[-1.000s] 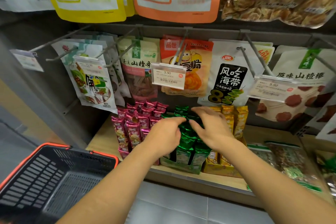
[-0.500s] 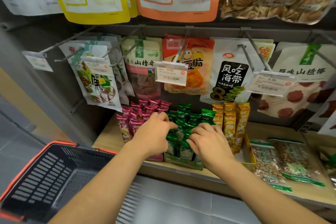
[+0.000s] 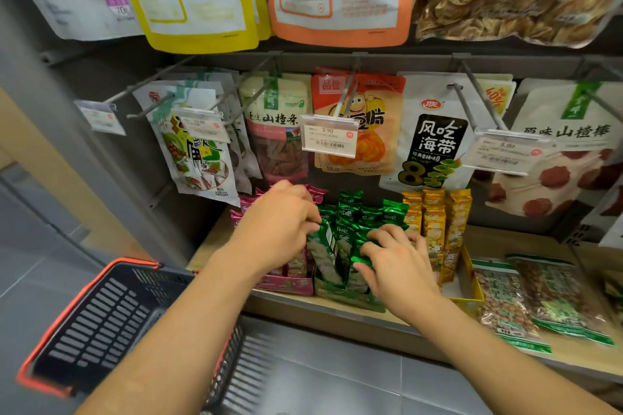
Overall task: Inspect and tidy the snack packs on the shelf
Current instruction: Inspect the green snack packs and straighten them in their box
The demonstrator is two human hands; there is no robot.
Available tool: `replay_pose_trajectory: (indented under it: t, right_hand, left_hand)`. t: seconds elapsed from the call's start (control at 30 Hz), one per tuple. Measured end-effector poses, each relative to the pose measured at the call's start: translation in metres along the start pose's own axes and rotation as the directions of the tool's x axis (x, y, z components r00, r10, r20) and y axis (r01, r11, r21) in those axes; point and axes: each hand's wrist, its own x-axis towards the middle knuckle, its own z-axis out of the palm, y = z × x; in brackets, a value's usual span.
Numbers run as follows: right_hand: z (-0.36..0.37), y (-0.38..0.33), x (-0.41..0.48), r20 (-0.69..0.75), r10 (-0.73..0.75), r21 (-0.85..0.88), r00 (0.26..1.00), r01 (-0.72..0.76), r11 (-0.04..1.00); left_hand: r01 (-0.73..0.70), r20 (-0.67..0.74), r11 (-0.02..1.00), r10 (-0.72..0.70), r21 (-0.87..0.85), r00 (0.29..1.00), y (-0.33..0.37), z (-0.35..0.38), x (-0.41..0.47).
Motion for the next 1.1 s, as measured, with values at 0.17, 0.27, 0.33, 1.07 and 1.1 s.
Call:
replay_pose_trajectory:
  t: [0.17,0.27,0.33,1.07,1.1]
  right_hand:
    - [-0.038,-0.01,-0.003,0.15,0.041,0.32,0.988,-0.087,0.943]
    - [-0.082,-0.02,-0.011,0.41,-0.11,0.791,0.905,-0.293,0.537]
    - [-0.103,-0.027,-0.028,0.464,-0.257,0.87,0.848,-0.382,0.311]
    - [-0.096,-0.056,-0.071,0.216,0.004,0.971,0.976,-0.215,0.1]
    - [-0.094,-0.055,-0.071,0.186,0.035,0.97,0.982,-0.189,0.153]
  left_hand:
    - [-0.027,-0.14,0.992,0.009,-0.126,0.99,0.013,-0.049,-0.028]
    - [0.106,-0.063,0.923,-0.139,-0.369,0.988,0.019,-0.057,-0.034]
    - [0.139,-0.012,0.867,-0.164,-0.479,0.986,0.023,-0.056,-0.034]
    - [0.269,0.155,0.328,-0.334,-0.906,0.93,0.033,-0.032,-0.03]
    - [0.272,0.171,0.322,-0.309,-0.907,0.936,0.033,-0.031,-0.03]
